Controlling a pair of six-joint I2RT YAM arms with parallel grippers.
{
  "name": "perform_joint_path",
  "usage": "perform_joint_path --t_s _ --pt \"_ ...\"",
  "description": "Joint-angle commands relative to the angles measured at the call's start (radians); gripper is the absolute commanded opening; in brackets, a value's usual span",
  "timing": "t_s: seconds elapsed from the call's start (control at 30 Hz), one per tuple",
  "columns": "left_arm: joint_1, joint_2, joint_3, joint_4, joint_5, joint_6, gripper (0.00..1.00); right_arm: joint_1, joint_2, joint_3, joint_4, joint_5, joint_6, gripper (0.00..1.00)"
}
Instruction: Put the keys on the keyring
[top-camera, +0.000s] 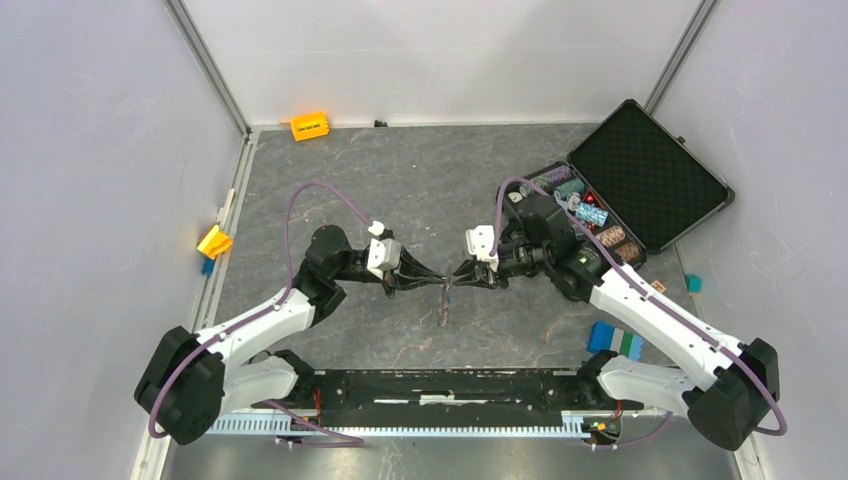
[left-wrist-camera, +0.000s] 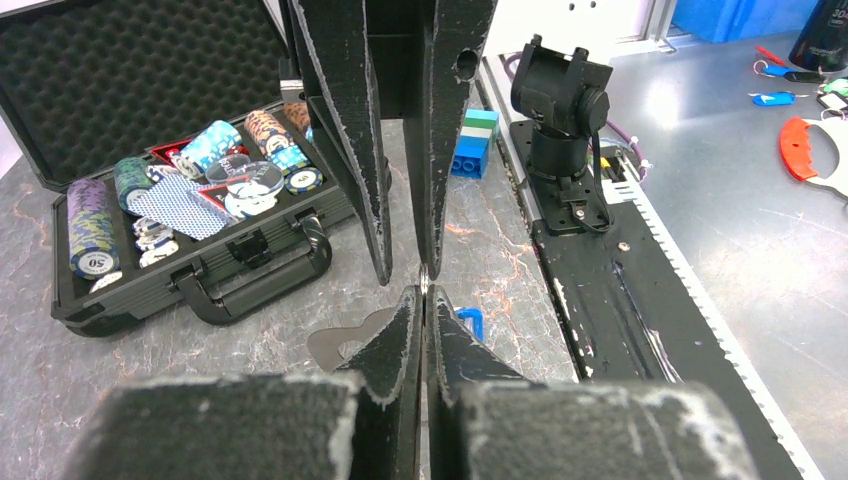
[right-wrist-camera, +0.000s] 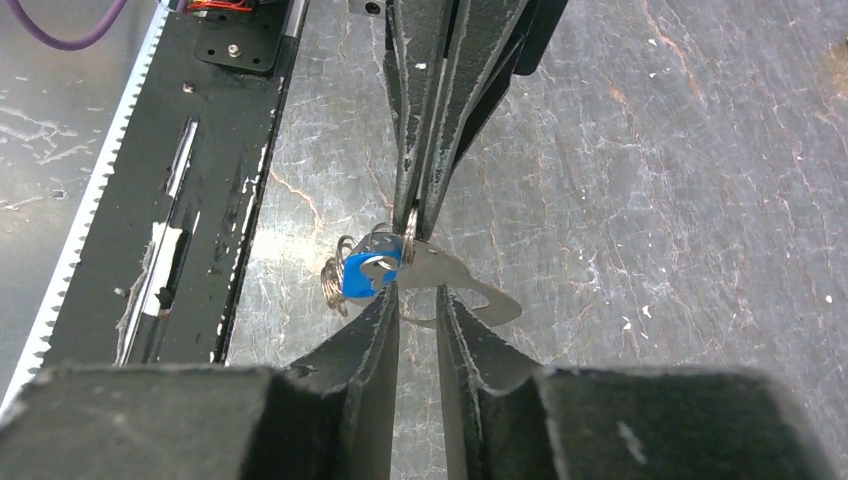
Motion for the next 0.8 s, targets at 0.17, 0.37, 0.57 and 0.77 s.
perform_joint_path --t_s 0.17,0.37,0.57,0.77 --pt "0.000 -0.002 0.006 0.059 -0.003 -0.030 0.02 0.006 -0.019 0.003 0.041 -0.044 0.031 0.30" --pt "0.000 -0.001 0.006 0.057 -0.005 -0.030 0.02 0.012 0.012 0.012 0.065 -0.070 0.061 0.27" --pt "-0.001 0.002 0.006 0.056 -0.006 -0.029 0.02 0.017 0.025 0.018 0.074 -0.082 0.072 0.20" --pt "0.000 0.003 0.006 0.056 -0.007 -0.027 0.02 0.019 0.029 0.015 0.087 -0.091 0.087 0.19"
